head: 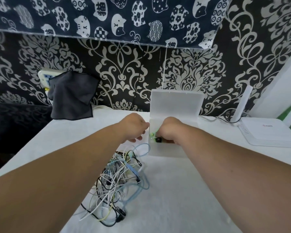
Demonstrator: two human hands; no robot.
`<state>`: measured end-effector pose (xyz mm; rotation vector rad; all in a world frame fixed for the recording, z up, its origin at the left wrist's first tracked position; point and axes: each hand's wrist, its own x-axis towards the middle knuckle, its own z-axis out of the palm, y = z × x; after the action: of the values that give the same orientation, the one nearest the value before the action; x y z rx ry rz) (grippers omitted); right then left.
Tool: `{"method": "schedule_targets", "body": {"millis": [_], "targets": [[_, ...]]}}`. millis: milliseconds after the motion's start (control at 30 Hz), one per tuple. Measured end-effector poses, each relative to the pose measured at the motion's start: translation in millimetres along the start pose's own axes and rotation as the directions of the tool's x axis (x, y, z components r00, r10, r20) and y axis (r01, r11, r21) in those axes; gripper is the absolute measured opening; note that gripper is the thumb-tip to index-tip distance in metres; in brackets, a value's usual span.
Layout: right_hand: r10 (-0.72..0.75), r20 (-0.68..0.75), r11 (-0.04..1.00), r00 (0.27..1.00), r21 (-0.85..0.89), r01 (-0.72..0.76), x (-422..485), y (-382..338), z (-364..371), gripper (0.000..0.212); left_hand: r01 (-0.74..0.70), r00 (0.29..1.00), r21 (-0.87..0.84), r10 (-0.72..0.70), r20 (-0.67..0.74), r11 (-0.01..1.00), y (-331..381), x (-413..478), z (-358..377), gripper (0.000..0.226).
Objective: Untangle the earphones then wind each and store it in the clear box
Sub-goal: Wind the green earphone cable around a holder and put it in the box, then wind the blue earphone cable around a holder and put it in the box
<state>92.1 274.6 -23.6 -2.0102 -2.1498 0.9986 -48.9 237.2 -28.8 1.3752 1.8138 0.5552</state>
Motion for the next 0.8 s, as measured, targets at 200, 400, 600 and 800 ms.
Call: {"method": "schedule_targets", "body": {"millis": [200, 400, 600, 800], "targets": [[-0.002, -0.08, 0.989, 0.997, 0.15, 0.014, -19.3, 9.4, -9.0, 0.018, -0.074, 0.988, 0.157, 0.095, -0.125, 0.985, -0.8, -14.1, -14.3, 0.013], [-0.079, -0.359, 0.918, 0.93, 0.338, 0.208, -91.4, 24.1, -8.0, 0.021, -0.078, 0.967, 0.191, 0.121, -0.224, 0.978, 3.4, -60.2, -19.2, 0.014], [-0.045, -0.133, 0.795, 0.99, 0.596, 0.117, -164.2, 56.8, 36.6, 0.016, 0.025, 0.973, 0.368, 0.063, -0.224, 0.929, -25.2, -117.6, 22.8, 0.017], [-0.081, -0.131, 0.762, 0.988, 0.631, 0.146, -171.8, 57.6, 35.7, 0.028, -0.19, 0.903, 0.143, 0.23, -0.363, 0.971, -19.2, -143.1, 26.3, 0.014]]}}
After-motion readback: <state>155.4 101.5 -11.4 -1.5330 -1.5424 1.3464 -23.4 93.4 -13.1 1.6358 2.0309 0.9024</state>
